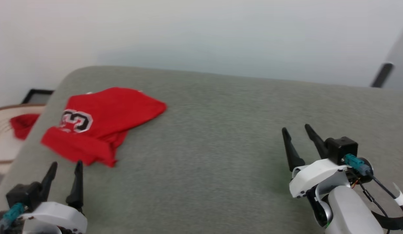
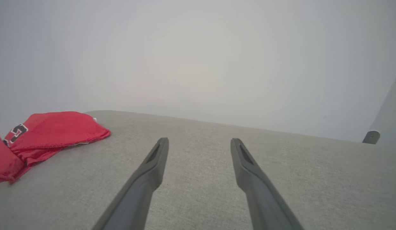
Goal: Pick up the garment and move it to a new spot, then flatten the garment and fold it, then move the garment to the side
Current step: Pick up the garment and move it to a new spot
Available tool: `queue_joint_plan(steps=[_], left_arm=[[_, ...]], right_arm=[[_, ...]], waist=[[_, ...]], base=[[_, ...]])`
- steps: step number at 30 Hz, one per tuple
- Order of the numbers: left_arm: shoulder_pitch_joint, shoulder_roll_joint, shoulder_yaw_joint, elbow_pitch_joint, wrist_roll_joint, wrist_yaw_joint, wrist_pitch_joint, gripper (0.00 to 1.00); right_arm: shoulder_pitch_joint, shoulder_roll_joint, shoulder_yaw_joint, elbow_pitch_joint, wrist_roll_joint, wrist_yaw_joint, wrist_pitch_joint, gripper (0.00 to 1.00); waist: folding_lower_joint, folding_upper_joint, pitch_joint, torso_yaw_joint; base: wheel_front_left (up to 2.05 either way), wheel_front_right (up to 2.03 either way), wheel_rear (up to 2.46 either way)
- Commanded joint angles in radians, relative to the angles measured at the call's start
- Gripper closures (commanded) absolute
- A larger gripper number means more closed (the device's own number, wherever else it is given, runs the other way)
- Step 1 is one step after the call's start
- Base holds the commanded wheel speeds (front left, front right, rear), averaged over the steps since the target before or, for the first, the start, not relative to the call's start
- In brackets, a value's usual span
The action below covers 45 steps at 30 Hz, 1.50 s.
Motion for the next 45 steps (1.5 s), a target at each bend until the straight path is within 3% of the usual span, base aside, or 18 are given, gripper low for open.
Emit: queue_joint_plan(steps=[1,14,20,29,39,45], left_arm=[[0.009,-0.006,0.007,0.007,0.011,0.003,0.0,0.0],[0.058,-0.05,0.06,0.011,0.03,0.037,0.0,0.0],[0.129,-0.089,0.155,-0.06,0.009,0.067,0.0,0.0],[0.211,-0.149,0.251,-0.143,0.019,0.066,0.0,0.0],[0.2,-0.171,0.246,-0.16,0.053,0.045,0.0,0.0],[0.079,-0.09,0.146,-0.119,0.105,0.011,0.006,0.0]], right_arm=[[0.002,0.002,0.015,0.005,0.011,0.001,-0.005,0.0],[-0.023,0.002,0.151,0.024,0.091,0.001,-0.005,0.0],[-0.093,0.0,0.288,0.051,0.157,0.001,-0.004,0.0],[-0.191,0.0,0.457,0.097,0.264,0.001,-0.004,0.0],[-0.175,0.001,0.446,0.098,0.261,0.001,-0.004,0.0],[-0.09,0.001,0.304,0.027,0.196,0.001,-0.003,0.0]], waist=[[0.0,0.0,-0.011,0.11],[0.0,0.0,-0.033,0.366],[0.0,0.0,0.005,0.396],[0.0,0.0,0.035,0.412],[0.0,0.0,0.034,0.405],[0.0,0.0,0.026,0.383]], base=[[0.0,0.0,0.0],[0.0,0.0,0.0],[0.0,0.0,0.0],[-0.09,-0.09,-0.09],[-0.04,-0.04,-0.04],[0.0,0.0,0.0]])
